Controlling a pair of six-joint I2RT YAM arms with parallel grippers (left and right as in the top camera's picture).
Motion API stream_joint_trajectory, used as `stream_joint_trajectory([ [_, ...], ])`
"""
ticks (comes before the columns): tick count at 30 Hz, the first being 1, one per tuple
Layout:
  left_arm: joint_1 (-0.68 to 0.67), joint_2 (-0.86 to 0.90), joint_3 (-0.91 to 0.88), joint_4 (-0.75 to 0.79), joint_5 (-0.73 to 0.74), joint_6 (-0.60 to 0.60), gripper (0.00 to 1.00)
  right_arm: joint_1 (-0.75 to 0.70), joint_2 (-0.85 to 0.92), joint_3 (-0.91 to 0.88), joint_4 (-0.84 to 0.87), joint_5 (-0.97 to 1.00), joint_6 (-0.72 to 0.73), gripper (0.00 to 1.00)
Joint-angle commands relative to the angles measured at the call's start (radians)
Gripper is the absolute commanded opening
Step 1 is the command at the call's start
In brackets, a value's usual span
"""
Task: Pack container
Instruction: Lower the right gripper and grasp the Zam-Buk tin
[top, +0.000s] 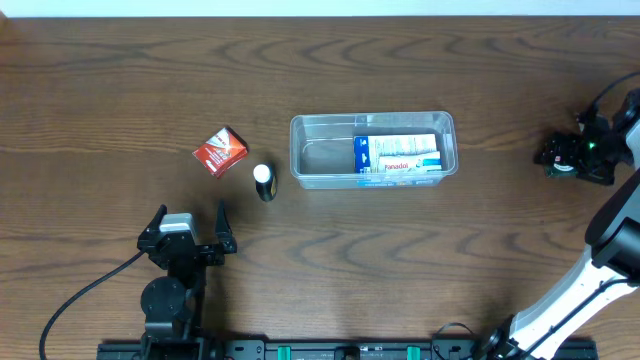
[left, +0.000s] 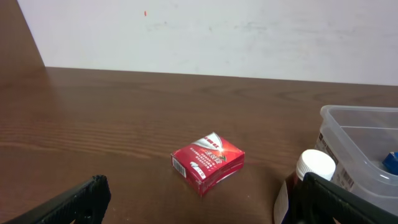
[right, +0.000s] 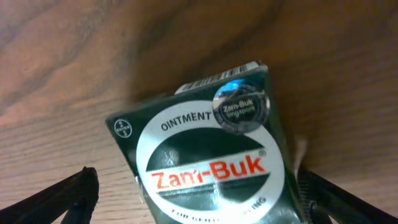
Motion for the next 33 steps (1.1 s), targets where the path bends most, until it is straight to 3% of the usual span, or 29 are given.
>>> stream_joint_trajectory([
  [1,0.007,-0.006,-0.032,-0.014,0.011,0.017,0.98,0.009,0.012,-0.001,0.005,-0.033,-0.033,0.99],
  [13,0.007,-0.006,-0.032,-0.014,0.011,0.017,0.98,0.017,0.012,-0.001,0.023,-0.026,-0.126,0.99],
  [17,0.007,-0.006,-0.032,-0.014,0.011,0.017,0.98,0.018,0.012,-0.001,0.03,-0.03,-0.126,0.99],
  [25,0.007,-0.006,-0.032,-0.014,0.011,0.017,0.98,0.044,0.012,-0.001,0.01,-0.041,-0.065,0.9],
  [33,0.007,-0.006,-0.032,-0.014,0.011,0.017,0.98,0.067,0.012,-0.001,-0.014,-0.016,-0.04,0.9],
])
